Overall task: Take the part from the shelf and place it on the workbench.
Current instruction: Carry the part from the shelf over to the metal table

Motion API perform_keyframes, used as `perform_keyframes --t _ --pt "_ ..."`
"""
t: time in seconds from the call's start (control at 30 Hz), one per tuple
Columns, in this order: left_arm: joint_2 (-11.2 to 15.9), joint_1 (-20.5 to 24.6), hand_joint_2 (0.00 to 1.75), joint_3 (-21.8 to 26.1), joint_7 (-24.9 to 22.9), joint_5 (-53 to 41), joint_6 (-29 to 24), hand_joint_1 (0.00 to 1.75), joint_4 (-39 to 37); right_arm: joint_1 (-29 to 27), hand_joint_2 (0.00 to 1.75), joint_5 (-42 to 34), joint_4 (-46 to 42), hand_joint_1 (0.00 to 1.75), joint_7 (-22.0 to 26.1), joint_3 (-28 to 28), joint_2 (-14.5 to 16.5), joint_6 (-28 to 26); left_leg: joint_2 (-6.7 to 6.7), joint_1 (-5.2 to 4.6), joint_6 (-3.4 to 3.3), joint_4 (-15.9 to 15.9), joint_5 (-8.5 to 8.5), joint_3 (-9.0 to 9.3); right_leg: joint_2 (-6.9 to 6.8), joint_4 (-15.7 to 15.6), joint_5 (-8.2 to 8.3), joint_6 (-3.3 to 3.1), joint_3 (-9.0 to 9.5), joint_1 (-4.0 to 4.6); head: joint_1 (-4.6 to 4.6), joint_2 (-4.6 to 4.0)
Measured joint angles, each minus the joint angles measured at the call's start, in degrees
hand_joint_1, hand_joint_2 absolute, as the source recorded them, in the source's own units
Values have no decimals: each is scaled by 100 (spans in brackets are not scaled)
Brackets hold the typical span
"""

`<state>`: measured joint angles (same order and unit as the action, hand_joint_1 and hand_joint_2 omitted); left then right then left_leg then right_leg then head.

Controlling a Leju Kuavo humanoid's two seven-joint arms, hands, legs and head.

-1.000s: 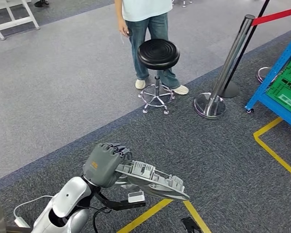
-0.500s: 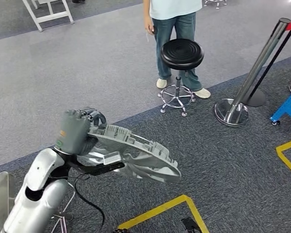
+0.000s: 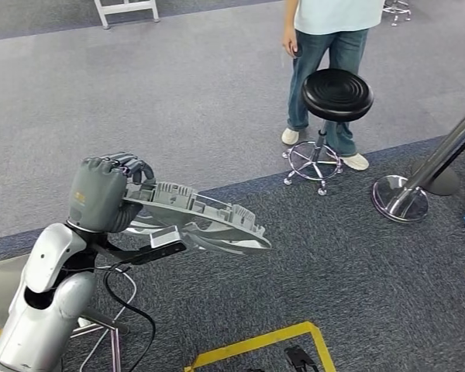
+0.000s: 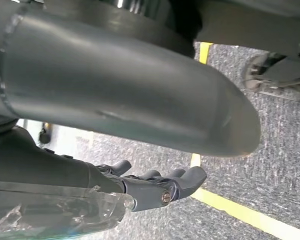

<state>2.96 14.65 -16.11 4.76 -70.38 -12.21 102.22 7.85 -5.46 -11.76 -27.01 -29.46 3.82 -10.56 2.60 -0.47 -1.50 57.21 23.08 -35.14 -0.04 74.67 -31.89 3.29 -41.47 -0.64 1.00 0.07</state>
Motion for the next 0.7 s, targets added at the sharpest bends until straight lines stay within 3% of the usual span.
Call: perform_keyframes --t 0.07,0.1,0.17,0.23,0.3,0.37,0.43,0.47,0.5,0.53,0.6,0.63,0.7 --pt "2 0 175 1 0 0 1 157 0 4 0 0 0 0 -4 0 0 0 111 2 15 3 13 25 74 -761 451 -25 304 -4 -2 0" --pt "4 3 175 2 0 0 1 157 0 7 0 0 0 0 -3 0 0 0 158 -4 30 17 22 25 138 -1142 598 -37 485 -13 0 0" --pt "10 5 175 7 0 -1 2 157 0 16 0 0 0 0 31 0 0 0 228 -4 78 32 18 -2 230 -1510 685 -63 667 -14 5 0" --pt "18 -1 175 20 0 -2 3 157 2 24 0 0 -1 0 53 0 2 0 261 13 127 33 8 -30 202 -1538 691 -102 686 -4 7 0" --pt "25 7 175 35 0 -1 2 157 5 26 0 0 -4 0 35 0 4 1 113 15 182 178 115 -97 144 -1568 704 -162 713 -12 31 0" --pt "29 26 175 45 0 -2 2 157 7 21 0 0 -6 0 28 0 4 2 -95 22 241 732 406 -369 64 -1587 699 -211 736 -19 61 0" --pt "31 27 175 55 0 -3 4 157 4 12 0 0 -5 0 27 0 2 2 -154 53 282 1454 671 -754 -28 -1587 685 -229 741 -18 66 0" --pt "32 23 175 65 0 -4 4 157 2 11 0 0 -4 0 27 0 1 2 -160 70 295 1628 678 -860 -73 -1587 678 -229 743 -18 68 0" --pt "37 22 175 80 0 -5 5 157 -1 11 0 0 -5 0 27 0 0 2 -165 85 304 1584 577 -853 -114 -1587 671 -225 750 -19 67 0" --pt "41 21 175 97 0 -6 5 157 -2 13 0 0 -5 0 27 0 0 2 -185 96 307 1324 392 -732 -148 -1587 661 -214 762 -21 68 0" --pt "49 23 175 126 0 -10 6 157 -3 17 0 0 -6 0 28 0 -2 4 -320 92 305 541 49 -337 -207 -1576 629 -165 787 -6 70 0" --pt "50 23 175 135 0 -12 6 157 -4 19 0 0 -6 0 28 0 -4 6 -378 79 286 256 -27 -193 -233 -1573 612 -134 793 6 65 0" --pt "54 12 175 152 0 -15 6 157 -10 21 0 0 -6 0 27 0 -8 14 -393 38 226 53 -9 -105 -295 -1582 588 -71 806 22 59 0"
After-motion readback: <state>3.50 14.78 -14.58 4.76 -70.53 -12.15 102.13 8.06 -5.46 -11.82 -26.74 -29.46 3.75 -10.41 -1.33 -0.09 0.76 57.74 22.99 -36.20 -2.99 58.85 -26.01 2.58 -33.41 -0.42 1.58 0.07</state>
